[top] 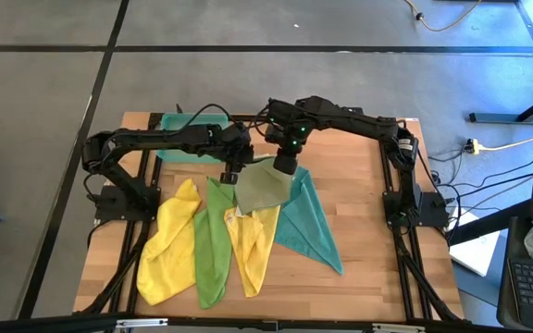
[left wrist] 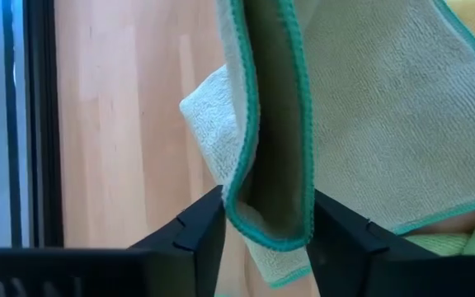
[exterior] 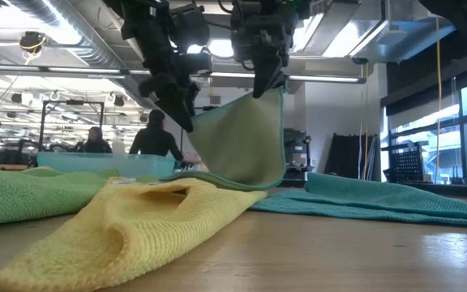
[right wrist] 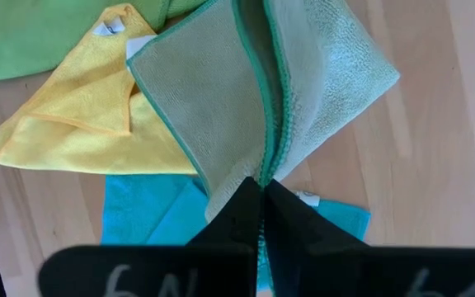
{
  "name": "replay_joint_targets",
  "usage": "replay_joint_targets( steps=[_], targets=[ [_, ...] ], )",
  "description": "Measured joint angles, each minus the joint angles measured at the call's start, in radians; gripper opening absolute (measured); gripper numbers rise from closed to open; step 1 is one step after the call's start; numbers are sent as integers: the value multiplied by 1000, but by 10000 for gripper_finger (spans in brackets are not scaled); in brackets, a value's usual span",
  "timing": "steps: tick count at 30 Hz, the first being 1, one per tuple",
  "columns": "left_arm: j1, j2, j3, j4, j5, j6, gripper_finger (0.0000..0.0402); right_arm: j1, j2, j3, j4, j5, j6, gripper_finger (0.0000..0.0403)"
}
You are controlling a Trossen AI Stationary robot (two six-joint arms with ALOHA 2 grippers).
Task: Fold microfiber towels
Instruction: Fold the light green microfiber cloth
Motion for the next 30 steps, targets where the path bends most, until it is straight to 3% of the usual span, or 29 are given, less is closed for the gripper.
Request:
replay_joint_targets(
  steps=[8, 13, 16, 30],
  targets=[
    [0, 0, 0, -1, 2, 3, 59, 0, 0, 0, -19, -13, -2, 12],
    [8, 0, 0, -1, 4, 3, 6, 0, 0, 0, -16, -73, -3, 12],
    [28, 0, 0, 5, 4, 24, 7, 6, 0, 0, 15, -113, 20, 12],
    [129, -2, 2, 3, 72, 106, 2, 128, 2, -62, 251, -105, 57, 12]
  ],
)
